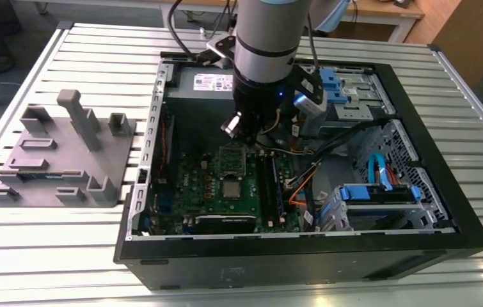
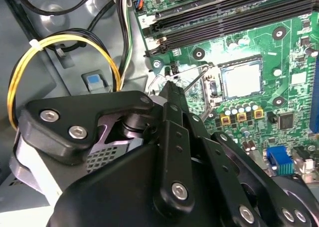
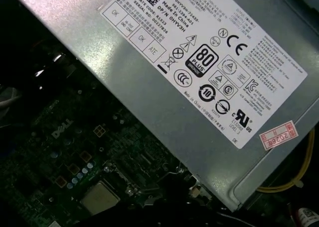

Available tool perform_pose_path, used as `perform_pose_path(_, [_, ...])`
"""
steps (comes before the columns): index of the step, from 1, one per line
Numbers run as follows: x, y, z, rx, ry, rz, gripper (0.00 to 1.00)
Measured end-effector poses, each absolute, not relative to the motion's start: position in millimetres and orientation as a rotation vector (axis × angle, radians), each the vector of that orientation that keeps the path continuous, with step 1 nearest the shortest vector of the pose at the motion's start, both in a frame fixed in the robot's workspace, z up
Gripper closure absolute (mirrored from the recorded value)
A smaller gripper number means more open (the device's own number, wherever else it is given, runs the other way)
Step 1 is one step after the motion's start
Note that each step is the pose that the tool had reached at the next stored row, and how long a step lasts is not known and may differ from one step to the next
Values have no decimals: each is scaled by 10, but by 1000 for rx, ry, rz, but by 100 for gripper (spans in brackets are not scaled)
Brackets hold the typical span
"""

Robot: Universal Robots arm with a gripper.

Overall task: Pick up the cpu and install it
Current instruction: 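Close the cpu cover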

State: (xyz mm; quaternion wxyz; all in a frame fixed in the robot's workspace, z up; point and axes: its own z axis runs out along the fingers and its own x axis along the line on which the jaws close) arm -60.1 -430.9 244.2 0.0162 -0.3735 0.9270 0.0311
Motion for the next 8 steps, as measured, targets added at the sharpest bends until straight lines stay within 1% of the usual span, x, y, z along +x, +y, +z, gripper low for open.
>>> perform_pose_path(8, [-601, -4358, 2459, -1198, 2868, 97, 89])
